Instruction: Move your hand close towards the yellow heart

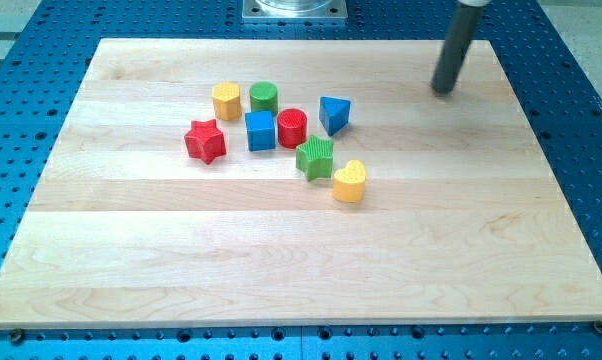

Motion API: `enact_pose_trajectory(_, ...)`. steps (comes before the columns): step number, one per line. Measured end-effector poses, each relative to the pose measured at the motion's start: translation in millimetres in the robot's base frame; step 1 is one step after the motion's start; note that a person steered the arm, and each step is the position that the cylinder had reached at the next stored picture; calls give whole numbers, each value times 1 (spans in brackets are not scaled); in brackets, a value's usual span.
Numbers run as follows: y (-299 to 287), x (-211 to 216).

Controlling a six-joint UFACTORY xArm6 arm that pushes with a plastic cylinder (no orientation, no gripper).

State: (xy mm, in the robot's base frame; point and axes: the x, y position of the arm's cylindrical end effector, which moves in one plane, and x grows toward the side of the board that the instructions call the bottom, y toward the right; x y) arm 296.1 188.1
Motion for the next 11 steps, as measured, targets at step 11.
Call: enact_pose_trajectory(11,-74,128)
